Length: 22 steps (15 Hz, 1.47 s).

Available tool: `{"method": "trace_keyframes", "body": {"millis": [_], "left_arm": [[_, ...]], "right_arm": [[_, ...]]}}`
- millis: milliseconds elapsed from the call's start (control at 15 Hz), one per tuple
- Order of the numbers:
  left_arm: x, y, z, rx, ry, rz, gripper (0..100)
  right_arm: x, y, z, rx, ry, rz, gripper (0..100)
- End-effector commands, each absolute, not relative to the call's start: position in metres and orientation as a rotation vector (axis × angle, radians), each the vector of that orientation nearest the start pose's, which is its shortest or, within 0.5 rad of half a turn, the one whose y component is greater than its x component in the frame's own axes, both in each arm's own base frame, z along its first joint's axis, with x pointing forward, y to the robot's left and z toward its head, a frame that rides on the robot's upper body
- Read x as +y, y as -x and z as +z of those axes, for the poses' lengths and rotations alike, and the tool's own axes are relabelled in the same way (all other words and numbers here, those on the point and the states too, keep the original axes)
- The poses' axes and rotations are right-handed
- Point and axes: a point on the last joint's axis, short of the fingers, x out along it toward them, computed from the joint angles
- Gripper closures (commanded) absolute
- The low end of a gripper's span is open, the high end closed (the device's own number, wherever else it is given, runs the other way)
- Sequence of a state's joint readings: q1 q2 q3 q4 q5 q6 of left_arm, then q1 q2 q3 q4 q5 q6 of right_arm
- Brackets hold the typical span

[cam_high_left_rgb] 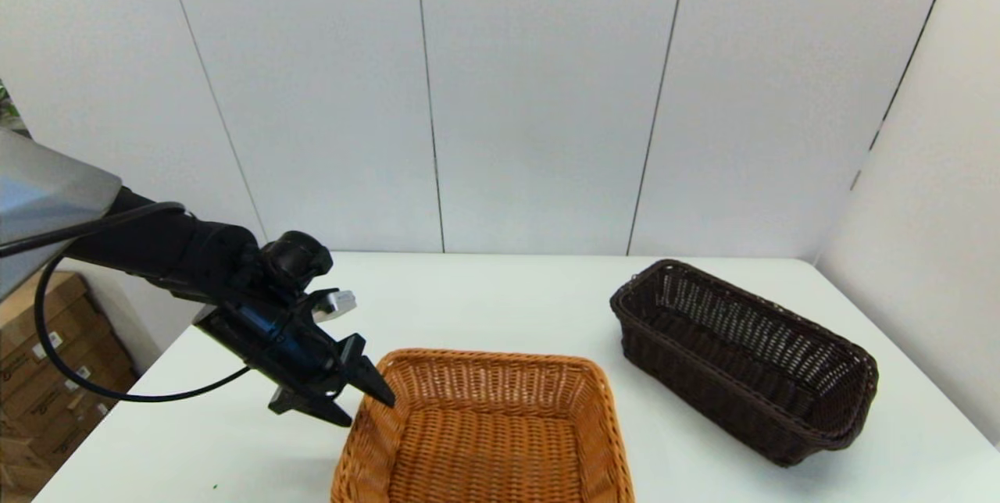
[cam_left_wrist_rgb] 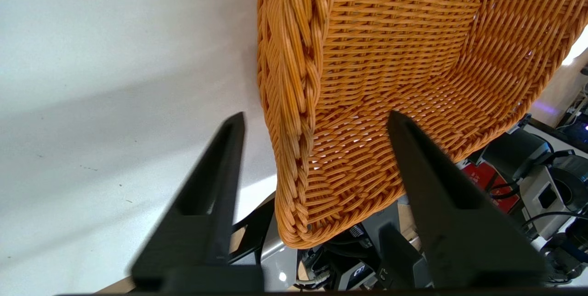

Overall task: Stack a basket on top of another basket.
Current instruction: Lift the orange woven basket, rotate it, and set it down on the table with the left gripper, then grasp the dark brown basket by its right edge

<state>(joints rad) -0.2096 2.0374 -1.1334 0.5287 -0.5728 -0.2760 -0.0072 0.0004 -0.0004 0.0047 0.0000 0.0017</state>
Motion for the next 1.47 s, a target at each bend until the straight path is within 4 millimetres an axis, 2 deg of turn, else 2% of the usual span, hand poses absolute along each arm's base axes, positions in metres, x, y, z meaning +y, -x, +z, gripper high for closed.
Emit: {"method": "trace_keyframes", "body": {"millis": [67,733,867,1067,1133,1333,1467], "left_arm": [[-0.077,-0.306,0.081,1.528,0.486,-0.439,0],[-0.077,-0.304,0.089,1.507,0.483,-0.449,0],[-0.076,-0.302,0.096,1.483,0.479,-0.458,0],[-0.072,-0.29,0.131,1.339,0.352,-0.43,0],[-0.069,-0.28,0.148,1.273,0.284,-0.445,0],[-0.057,-0.236,0.202,1.082,0.031,-0.421,0],[-0.054,-0.21,0.225,0.985,-0.022,-0.406,0]], "right_arm": [[0.0,0.023,0.075,0.002,-0.002,-0.008,0],[0.0,0.023,0.075,0.005,-0.002,-0.008,0],[0.0,0.023,0.075,0.005,-0.002,-0.008,0],[0.0,0.023,0.075,0.005,-0.002,-0.008,0],[0.0,0.023,0.075,0.003,-0.002,-0.008,0],[0.0,0.023,0.075,0.003,-0.002,-0.008,0],[0.0,0.023,0.075,0.005,-0.002,-0.008,0]]}}
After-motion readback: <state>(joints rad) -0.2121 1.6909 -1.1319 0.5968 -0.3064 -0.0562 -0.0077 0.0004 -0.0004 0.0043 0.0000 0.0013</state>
